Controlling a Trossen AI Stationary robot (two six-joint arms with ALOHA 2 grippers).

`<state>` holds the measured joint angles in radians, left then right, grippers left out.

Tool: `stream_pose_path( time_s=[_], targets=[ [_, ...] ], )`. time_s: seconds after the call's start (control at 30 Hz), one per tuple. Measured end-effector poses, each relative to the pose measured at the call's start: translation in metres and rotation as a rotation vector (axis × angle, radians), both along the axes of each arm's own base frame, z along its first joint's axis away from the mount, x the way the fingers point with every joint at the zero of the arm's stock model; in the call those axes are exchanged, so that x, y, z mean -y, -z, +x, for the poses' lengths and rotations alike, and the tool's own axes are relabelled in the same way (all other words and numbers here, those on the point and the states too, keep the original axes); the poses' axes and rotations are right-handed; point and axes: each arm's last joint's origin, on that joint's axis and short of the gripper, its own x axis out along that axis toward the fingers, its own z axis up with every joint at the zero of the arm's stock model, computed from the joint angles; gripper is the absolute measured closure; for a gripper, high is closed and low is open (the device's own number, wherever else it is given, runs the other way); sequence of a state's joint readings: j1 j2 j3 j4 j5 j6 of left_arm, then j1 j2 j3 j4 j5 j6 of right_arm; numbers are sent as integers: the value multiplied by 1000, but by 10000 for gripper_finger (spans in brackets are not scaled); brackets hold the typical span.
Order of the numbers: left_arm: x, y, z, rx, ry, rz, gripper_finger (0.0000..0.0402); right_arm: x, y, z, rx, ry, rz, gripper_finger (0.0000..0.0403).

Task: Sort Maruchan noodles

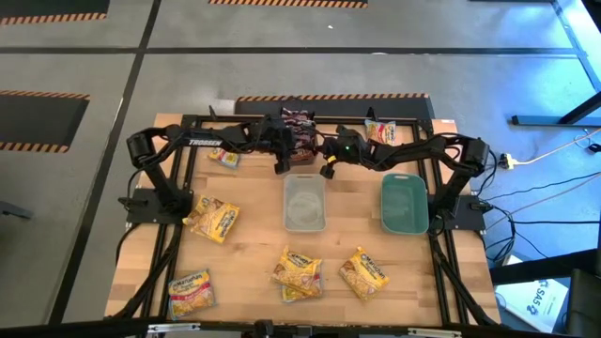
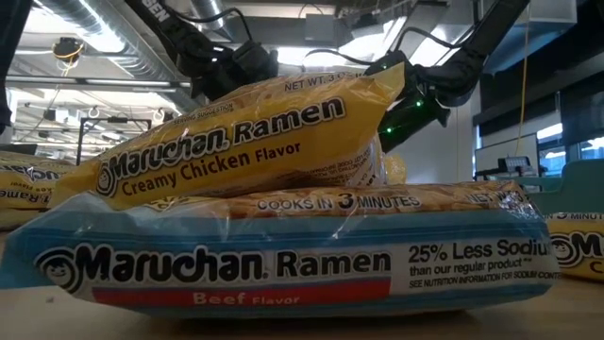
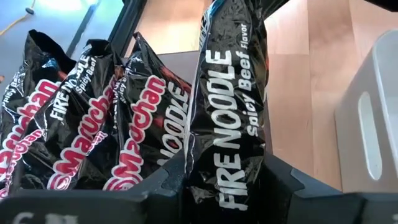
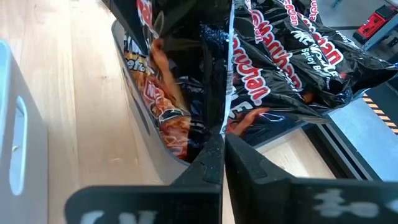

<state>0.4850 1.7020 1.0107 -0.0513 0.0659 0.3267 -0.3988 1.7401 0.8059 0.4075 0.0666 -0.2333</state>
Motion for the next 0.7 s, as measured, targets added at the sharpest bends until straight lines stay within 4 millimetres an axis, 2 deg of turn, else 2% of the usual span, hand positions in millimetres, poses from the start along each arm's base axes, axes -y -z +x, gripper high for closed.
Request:
stream_pose_path(
  time_s=[0.13, 0.3, 0.57, 0.7],
  targets=[
    [-1, 4, 2, 2, -6, -6, 285, 0, 0, 0, 2, -4, 2, 402],
    [-4, 21, 9, -9, -17, -29, 285, 0, 0, 0, 7, -14, 6, 402],
    [2, 13, 10, 0, -38, 16, 279, -1, 0, 1, 30, -3, 48, 401],
    [4, 10, 10, 3, -51, 28, 247, -1, -1, 1, 42, 4, 69, 369]
  ],
)
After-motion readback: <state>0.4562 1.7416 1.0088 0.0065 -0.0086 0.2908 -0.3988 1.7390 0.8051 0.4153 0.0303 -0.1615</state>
